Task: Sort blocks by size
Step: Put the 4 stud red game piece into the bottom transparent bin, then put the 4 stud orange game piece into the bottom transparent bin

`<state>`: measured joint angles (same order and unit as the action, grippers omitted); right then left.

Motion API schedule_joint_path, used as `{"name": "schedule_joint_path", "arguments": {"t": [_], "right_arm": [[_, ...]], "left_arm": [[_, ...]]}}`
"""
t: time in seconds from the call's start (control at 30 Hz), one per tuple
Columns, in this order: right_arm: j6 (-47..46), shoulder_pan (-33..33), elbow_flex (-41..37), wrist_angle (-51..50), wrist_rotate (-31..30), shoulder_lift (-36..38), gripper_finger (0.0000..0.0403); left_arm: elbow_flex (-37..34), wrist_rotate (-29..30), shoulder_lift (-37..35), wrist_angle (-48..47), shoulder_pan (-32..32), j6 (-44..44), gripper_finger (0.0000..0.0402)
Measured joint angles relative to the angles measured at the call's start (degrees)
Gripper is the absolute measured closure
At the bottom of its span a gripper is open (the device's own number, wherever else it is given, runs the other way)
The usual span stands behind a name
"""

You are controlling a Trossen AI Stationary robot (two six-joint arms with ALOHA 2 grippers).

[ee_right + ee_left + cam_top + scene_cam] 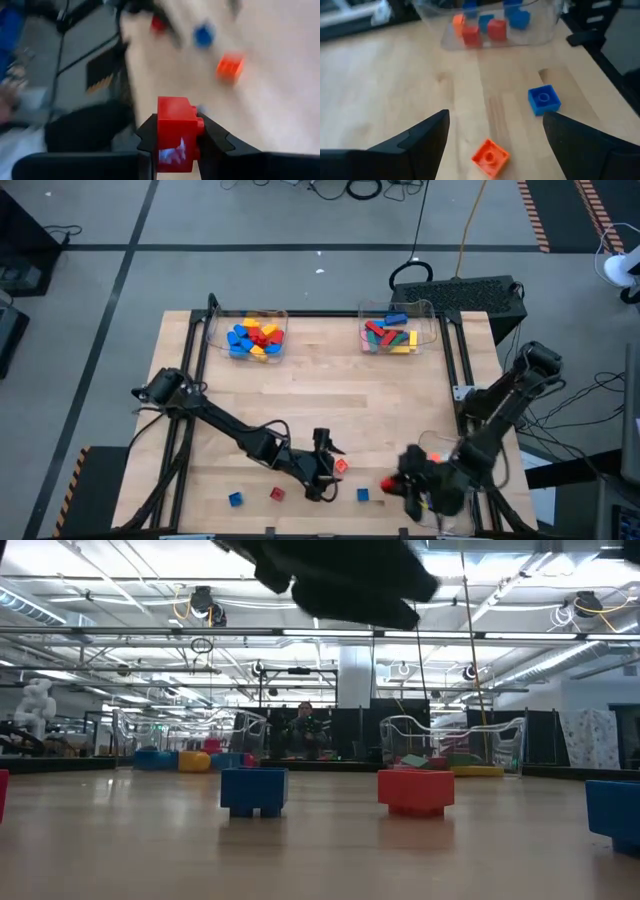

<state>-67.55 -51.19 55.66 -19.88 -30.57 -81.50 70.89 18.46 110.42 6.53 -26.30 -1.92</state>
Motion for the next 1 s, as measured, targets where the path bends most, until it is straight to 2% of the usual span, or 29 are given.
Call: {"name": "schedule_joint_path", "arguments": {"t": [0.1, 0.2, 0.3, 0.43, 0.63, 0.73, 0.83, 1.0], "right_arm": [[-8.33, -4.39, 0.00, -1.87, 3.25, 0.08, 0.0329], [-16.99, -8.19, 0.00, -6.19, 3.50, 0.02, 0.0329], [-26.00, -11.42, 0.00, -12.23, 3.46, -0.25, 0.0329], [-36.80, -14.82, -0.01, -20.06, 3.94, -0.47, 0.0325], [-42.66, -16.93, -0.02, -26.79, 6.73, -2.32, 0.0317], [-46.11, -16.93, -0.02, -29.11, 8.22, -4.31, 0.0297], [-48.96, -16.91, -0.02, -29.40, 12.45, -5.80, 0.0266], [-54.53, -17.06, -0.03, -29.73, 14.36, -6.37, 0.0214]], "left_arm": [[0.02, 3.83, 2.66, 1.19, -0.23, -7.08, 0.0080], [-0.02, 7.60, 5.71, 2.91, -0.61, -13.85, 0.0079], [-0.04, 8.60, 8.16, 3.48, -1.30, -19.02, 0.0079], [-0.07, 9.44, 9.70, 3.46, -2.63, -21.71, 0.0079], [-0.09, 14.19, 10.35, 3.11, -4.64, -21.30, 0.0079], [-0.09, 16.50, 10.35, 1.95, -4.85, -21.64, 0.0079], [-0.09, 18.14, 10.35, 2.05, -4.92, -22.23, 0.0079], [-0.09, 19.61, 11.53, 2.55, -5.01, -27.42, 0.0079]]}}
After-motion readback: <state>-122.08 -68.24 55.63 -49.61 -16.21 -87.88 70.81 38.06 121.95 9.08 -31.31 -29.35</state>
